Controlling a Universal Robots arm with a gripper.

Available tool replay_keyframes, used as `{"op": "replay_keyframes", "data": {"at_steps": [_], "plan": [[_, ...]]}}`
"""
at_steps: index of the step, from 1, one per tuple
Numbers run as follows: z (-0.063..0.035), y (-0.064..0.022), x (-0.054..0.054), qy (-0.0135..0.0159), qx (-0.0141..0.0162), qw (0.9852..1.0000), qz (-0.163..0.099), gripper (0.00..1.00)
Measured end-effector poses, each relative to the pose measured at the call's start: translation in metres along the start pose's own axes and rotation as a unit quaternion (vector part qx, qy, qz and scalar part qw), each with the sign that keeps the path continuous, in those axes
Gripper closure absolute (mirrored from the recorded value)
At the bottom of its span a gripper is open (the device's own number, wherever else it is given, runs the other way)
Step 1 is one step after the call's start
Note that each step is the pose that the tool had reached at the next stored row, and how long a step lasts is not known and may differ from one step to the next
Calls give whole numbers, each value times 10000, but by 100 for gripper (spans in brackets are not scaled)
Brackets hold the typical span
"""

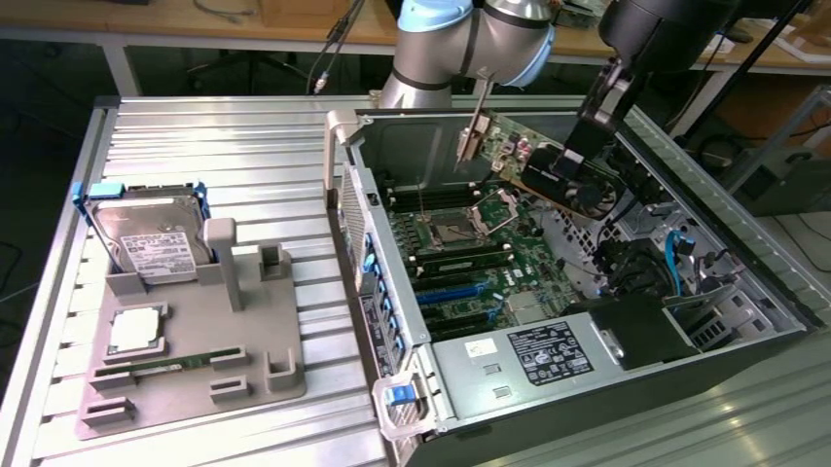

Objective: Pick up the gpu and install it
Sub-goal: 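Insert the gpu into the slot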

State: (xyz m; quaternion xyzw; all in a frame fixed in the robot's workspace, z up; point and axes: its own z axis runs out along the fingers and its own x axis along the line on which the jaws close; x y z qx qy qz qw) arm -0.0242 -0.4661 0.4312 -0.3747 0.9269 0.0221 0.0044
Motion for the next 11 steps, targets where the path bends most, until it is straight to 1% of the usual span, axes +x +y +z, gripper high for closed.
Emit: {"op": "replay_keyframes", "data": {"at_steps": [11], "plan": [[0,0,0,9,-6,9997,-238,73]]}}
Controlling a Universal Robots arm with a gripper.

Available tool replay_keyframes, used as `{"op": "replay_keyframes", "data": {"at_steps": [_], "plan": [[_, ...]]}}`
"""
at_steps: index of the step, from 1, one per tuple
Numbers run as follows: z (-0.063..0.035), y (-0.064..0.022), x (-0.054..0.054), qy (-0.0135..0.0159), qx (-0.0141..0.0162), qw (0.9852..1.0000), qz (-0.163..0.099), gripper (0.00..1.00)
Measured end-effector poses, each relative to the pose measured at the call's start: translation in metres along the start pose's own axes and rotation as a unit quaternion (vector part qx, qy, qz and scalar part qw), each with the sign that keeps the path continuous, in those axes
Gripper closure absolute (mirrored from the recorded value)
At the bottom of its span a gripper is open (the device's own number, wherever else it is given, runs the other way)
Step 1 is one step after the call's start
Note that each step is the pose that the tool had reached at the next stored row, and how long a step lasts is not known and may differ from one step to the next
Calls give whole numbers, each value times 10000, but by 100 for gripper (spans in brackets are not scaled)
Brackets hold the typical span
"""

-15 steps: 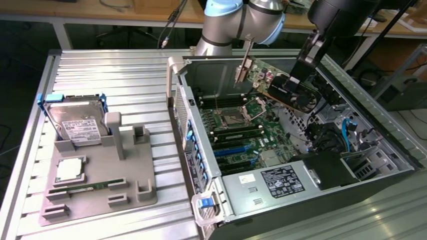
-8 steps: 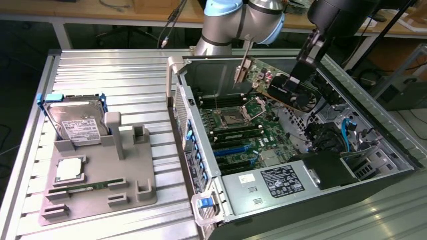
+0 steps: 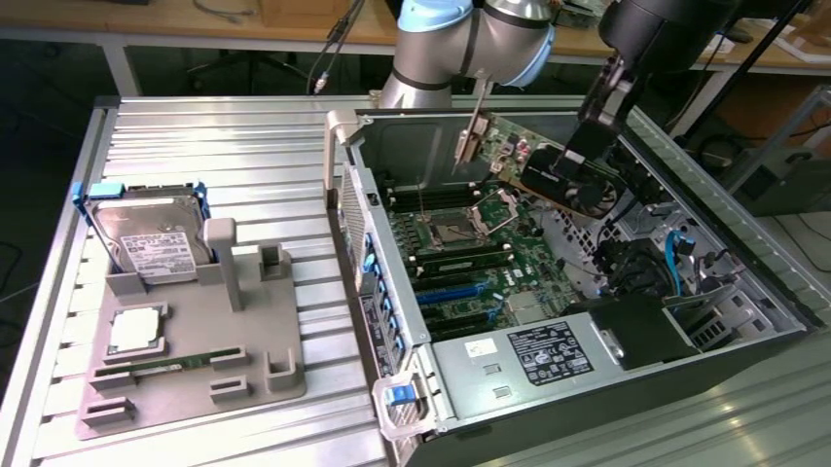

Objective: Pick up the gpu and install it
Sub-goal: 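Insert the gpu into the slot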

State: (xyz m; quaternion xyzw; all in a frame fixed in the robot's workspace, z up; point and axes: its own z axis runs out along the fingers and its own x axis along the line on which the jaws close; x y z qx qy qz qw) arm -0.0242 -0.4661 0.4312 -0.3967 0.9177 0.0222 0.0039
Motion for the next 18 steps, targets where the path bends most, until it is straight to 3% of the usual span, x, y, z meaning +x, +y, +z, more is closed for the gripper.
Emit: {"op": "replay_keyframes", "data": {"at_steps": [18], "plan": [[0,0,0,16,-10,9991,-422,73]]}}
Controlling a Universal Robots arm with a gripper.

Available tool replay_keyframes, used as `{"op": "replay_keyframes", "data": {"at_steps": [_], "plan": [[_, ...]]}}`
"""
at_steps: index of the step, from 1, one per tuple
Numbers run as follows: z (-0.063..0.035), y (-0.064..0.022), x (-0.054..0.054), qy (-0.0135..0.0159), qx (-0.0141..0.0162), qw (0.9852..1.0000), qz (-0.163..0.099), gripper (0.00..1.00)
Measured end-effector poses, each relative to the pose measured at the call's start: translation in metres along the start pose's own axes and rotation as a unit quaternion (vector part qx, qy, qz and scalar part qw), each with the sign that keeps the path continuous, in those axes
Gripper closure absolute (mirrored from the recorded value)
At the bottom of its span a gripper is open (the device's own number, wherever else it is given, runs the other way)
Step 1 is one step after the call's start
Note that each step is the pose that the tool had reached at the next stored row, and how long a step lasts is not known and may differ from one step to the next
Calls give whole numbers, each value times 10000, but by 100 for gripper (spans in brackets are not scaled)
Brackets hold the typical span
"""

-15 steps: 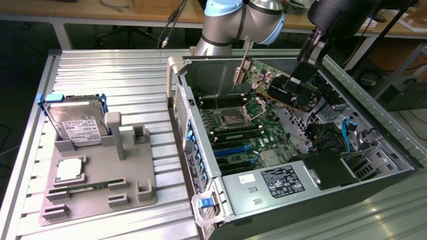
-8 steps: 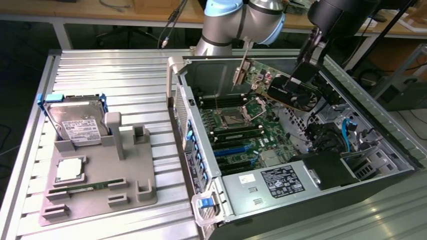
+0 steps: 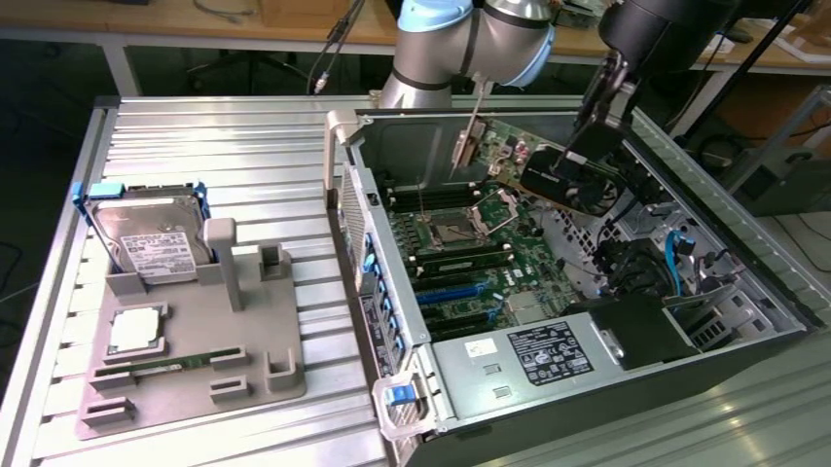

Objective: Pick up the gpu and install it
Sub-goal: 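Insert the gpu into the slot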

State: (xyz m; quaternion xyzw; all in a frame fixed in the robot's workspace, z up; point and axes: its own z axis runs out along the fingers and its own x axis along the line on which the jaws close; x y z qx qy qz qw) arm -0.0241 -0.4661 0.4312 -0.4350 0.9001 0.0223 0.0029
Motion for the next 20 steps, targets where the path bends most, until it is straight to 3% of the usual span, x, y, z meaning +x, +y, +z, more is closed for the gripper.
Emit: {"op": "replay_keyframes", "data": {"at_steps": [20], "plan": [[0,0,0,19,-13,9987,-508,73]]}}
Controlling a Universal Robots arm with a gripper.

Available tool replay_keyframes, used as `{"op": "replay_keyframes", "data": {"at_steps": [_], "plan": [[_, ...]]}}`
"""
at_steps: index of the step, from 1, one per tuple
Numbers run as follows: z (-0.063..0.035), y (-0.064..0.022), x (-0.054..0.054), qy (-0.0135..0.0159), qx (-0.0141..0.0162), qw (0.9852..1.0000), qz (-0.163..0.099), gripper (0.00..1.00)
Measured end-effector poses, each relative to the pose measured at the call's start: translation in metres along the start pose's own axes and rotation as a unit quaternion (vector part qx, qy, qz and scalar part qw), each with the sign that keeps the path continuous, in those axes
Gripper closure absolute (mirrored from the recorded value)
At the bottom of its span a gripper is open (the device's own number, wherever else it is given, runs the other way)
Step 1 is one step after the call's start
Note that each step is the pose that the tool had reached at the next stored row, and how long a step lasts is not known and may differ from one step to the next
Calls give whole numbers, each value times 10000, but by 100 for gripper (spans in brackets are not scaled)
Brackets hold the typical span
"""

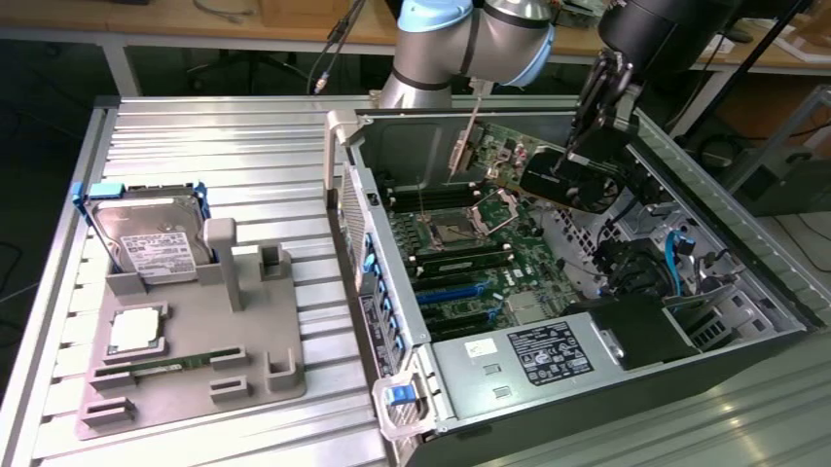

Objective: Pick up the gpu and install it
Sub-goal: 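Insert the gpu into the slot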

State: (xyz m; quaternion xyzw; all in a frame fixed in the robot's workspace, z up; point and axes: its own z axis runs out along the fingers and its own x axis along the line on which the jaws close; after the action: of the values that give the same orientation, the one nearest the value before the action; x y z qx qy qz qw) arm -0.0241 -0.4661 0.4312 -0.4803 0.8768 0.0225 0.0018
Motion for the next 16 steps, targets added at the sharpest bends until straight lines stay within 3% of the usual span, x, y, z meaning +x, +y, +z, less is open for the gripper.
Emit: {"op": "replay_keyframes", "data": {"at_steps": [7,16], "plan": [[0,0,0,8,-5,9998,-220,73],[0,0,0,8,-5,9998,-221,73]]}}
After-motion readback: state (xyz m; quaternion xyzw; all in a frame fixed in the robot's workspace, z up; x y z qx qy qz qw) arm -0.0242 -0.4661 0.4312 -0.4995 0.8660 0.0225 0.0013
